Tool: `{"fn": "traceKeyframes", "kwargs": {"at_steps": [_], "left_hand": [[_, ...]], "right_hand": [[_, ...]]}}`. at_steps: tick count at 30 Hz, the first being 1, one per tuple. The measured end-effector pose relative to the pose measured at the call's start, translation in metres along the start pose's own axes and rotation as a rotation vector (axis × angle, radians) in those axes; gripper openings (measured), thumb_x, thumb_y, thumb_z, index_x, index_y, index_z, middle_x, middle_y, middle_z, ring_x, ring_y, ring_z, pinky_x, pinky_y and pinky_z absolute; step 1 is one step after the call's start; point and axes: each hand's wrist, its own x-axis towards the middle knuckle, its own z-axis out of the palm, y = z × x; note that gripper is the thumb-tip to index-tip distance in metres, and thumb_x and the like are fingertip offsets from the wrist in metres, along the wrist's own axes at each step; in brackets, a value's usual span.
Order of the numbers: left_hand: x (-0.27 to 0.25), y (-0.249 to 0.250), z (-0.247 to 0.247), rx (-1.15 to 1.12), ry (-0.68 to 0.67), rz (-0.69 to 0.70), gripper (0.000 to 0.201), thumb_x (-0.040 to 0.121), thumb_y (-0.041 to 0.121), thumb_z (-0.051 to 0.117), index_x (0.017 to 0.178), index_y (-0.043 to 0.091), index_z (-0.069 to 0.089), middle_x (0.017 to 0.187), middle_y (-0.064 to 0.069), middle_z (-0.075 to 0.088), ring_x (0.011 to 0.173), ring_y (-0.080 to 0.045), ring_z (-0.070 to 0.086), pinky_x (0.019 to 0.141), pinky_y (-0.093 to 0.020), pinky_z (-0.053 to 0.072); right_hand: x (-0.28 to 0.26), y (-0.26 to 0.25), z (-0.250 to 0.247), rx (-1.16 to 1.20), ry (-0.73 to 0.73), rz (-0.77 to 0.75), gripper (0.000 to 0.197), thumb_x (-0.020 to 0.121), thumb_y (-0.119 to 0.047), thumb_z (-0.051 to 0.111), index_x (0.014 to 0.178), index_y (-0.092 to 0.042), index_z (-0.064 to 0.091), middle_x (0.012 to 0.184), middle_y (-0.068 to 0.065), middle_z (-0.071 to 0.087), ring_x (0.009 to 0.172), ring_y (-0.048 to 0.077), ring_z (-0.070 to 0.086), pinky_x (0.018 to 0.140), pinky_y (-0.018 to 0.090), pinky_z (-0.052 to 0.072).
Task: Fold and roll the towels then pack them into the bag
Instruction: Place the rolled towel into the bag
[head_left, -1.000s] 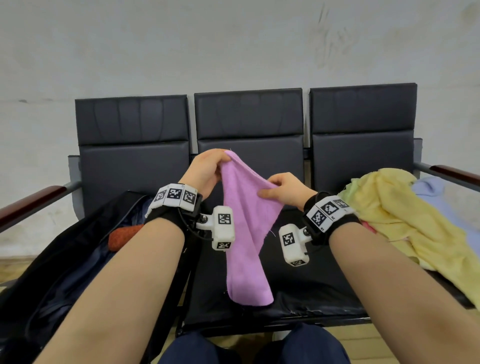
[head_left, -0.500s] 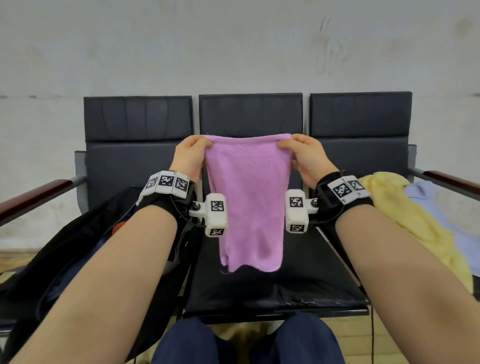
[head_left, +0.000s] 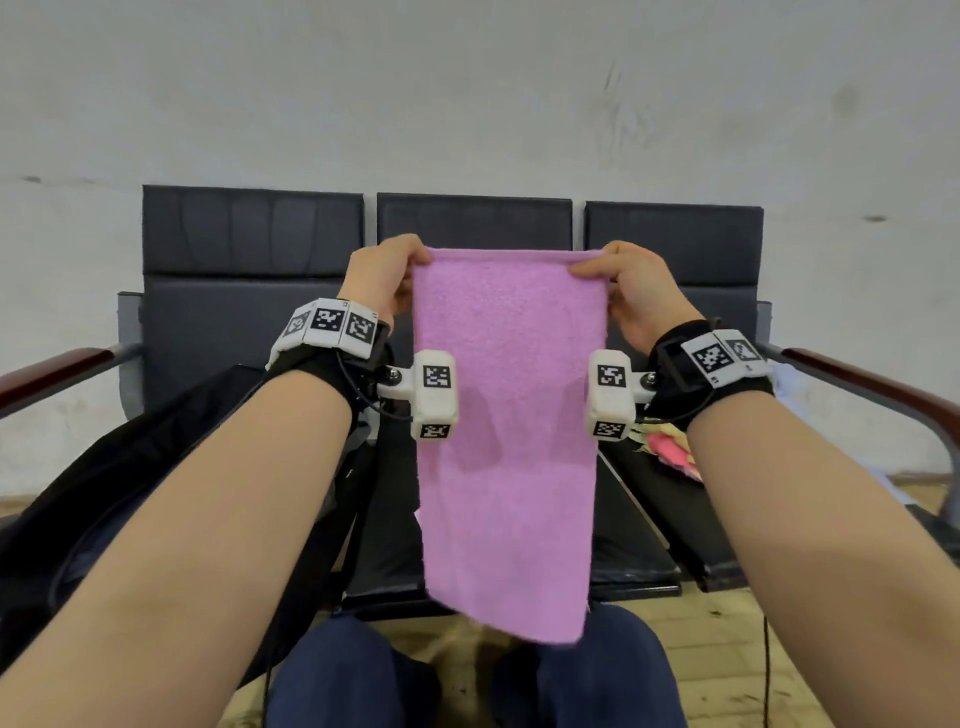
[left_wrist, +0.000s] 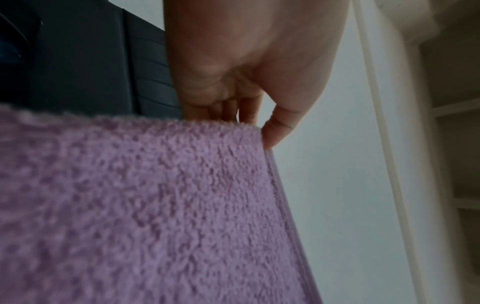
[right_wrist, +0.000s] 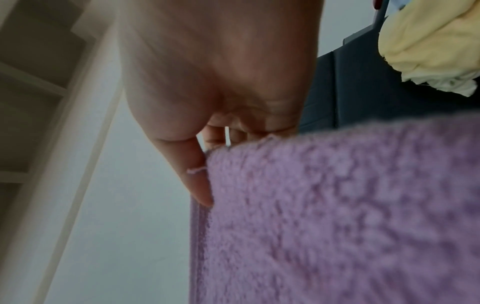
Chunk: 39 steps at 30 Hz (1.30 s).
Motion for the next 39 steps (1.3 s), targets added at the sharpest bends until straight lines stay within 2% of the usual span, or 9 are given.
{"fn": "traceKeyframes", "kwargs": {"at_steps": [6, 10, 13, 17, 24, 28, 32, 37, 39], "left_hand": [[0.043, -0.044, 0.002, 0.463, -0.046, 0.107, 0.018, 0.083, 0.007, 0.063, 0.098, 0.004, 0.072, 0.078, -0.001, 0.067, 0.069, -0.007, 0.055, 0.054, -0.009, 0.039], [0.077, -0.075, 0.010, 0.412, -0.090, 0.056, 0.023, 0.089, -0.003, 0.056, 0.109, 0.005, 0.064, 0.065, 0.004, 0.063, 0.038, -0.001, 0.056, 0.037, -0.013, 0.041], [0.099, -0.085, 0.018, 0.244, -0.087, 0.121, 0.021, 0.093, -0.004, 0.050, 0.094, 0.013, 0.061, 0.081, -0.001, 0.062, 0.055, -0.004, 0.063, 0.058, -0.022, 0.052], [0.114, -0.121, 0.015, 0.235, -0.115, 0.146, 0.023, 0.092, -0.004, 0.052, 0.094, 0.017, 0.061, 0.091, 0.002, 0.065, 0.081, -0.008, 0.060, 0.069, -0.020, 0.052], [0.106, -0.272, -0.019, 0.482, -0.124, -0.128, 0.024, 0.085, -0.011, 0.055, 0.098, 0.008, 0.063, 0.082, 0.004, 0.063, 0.072, -0.004, 0.056, 0.063, -0.011, 0.042], [0.065, -0.338, -0.042, 0.667, -0.232, -0.403, 0.026, 0.082, -0.014, 0.055, 0.106, -0.007, 0.064, 0.079, -0.008, 0.062, 0.056, -0.006, 0.053, 0.050, -0.011, 0.040], [0.040, -0.343, -0.051, 0.753, -0.366, -0.616, 0.020, 0.084, -0.006, 0.061, 0.096, 0.010, 0.063, 0.073, -0.001, 0.059, 0.058, -0.006, 0.057, 0.055, -0.018, 0.042], [0.033, -0.339, -0.062, 0.932, -0.488, -0.586, 0.030, 0.081, -0.002, 0.067, 0.111, 0.005, 0.066, 0.089, -0.006, 0.063, 0.080, -0.014, 0.055, 0.074, -0.019, 0.045], [0.027, -0.337, -0.062, 1.002, -0.499, -0.609, 0.028, 0.085, 0.012, 0.066, 0.113, 0.013, 0.065, 0.089, -0.002, 0.060, 0.080, -0.013, 0.052, 0.063, -0.019, 0.042]], "right_hand": [[0.033, 0.036, 0.002, -0.344, -0.012, 0.110, 0.037, 0.077, -0.005, 0.071, 0.059, -0.019, 0.041, 0.060, -0.001, 0.042, 0.053, 0.012, 0.036, 0.046, 0.023, 0.027], [0.063, 0.068, 0.004, -0.390, -0.038, 0.060, 0.023, 0.082, -0.003, 0.070, 0.072, -0.012, 0.052, 0.060, 0.007, 0.052, 0.038, 0.010, 0.047, 0.035, 0.018, 0.033], [0.084, 0.088, 0.010, -0.273, 0.030, -0.013, 0.022, 0.082, 0.005, 0.067, 0.077, -0.011, 0.053, 0.072, 0.009, 0.060, 0.051, 0.013, 0.060, 0.054, 0.025, 0.054], [0.103, 0.138, 0.011, -0.342, 0.043, -0.025, 0.022, 0.076, 0.004, 0.067, 0.076, -0.016, 0.057, 0.086, 0.012, 0.065, 0.081, 0.026, 0.064, 0.080, 0.037, 0.055], [0.079, 0.277, 0.009, -0.553, -0.080, 0.225, 0.029, 0.072, 0.001, 0.072, 0.068, -0.022, 0.055, 0.080, 0.006, 0.064, 0.076, 0.018, 0.059, 0.073, 0.033, 0.048], [0.039, 0.335, 0.001, -0.751, -0.332, 0.452, 0.028, 0.073, 0.005, 0.070, 0.066, -0.018, 0.056, 0.074, 0.003, 0.061, 0.068, 0.014, 0.056, 0.062, 0.024, 0.045], [0.018, 0.346, -0.011, -0.725, -0.531, 0.582, 0.030, 0.072, 0.017, 0.065, 0.064, -0.009, 0.055, 0.050, 0.002, 0.057, 0.039, 0.008, 0.051, 0.043, 0.016, 0.044], [0.005, 0.345, -0.018, -0.673, -0.504, 0.568, 0.028, 0.072, 0.009, 0.073, 0.070, -0.013, 0.056, 0.068, 0.006, 0.059, 0.060, 0.016, 0.052, 0.059, 0.021, 0.043], [-0.002, 0.346, -0.019, -0.640, -0.476, 0.548, 0.026, 0.076, 0.004, 0.074, 0.072, -0.014, 0.056, 0.070, 0.004, 0.060, 0.062, 0.013, 0.053, 0.060, 0.017, 0.043]]}}
